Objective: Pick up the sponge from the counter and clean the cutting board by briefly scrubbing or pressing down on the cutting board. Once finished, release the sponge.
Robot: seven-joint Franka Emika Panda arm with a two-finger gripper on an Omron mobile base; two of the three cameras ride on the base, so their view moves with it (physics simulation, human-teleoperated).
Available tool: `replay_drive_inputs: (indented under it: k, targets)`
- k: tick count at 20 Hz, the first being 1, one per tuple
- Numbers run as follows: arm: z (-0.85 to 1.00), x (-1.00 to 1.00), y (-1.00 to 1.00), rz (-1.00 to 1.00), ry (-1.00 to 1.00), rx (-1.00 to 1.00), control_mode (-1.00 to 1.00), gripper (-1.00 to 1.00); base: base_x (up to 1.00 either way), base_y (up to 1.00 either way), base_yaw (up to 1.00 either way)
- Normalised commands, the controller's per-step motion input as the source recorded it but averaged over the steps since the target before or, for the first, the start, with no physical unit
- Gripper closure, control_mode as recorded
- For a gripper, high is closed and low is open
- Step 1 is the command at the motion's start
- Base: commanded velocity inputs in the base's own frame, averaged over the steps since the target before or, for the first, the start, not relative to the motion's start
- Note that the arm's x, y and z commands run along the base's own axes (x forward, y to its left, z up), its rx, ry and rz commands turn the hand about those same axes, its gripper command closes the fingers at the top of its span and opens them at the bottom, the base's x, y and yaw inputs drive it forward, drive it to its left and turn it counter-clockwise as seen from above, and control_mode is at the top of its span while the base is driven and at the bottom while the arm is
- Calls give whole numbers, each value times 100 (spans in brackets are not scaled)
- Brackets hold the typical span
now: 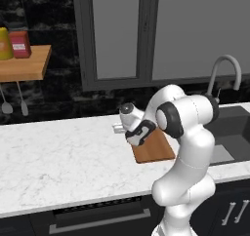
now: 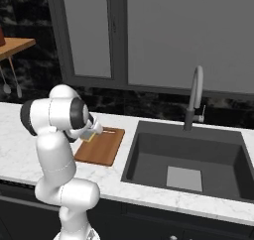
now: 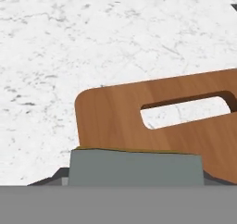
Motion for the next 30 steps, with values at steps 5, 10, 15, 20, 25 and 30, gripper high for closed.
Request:
replay_drive_inputs:
  k: [5, 10, 15, 20, 25, 30]
  targets:
    - [-38, -64, 0, 2, -16, 0, -100, 100, 0, 0, 0]
    - [-37, -65, 0, 1, -11, 0, -100, 100, 0, 0, 0]
    - [-33, -67, 0, 1, -7, 0, -100, 100, 0, 0, 0]
    - [-35, -68, 2, 3, 0, 0, -100, 100, 0, 0, 0]
    - [-34, -77, 1, 3, 0, 0, -100, 100, 0, 0, 0]
    - [-34, -85, 0, 2, 0, 0, -100, 100, 0, 0, 0]
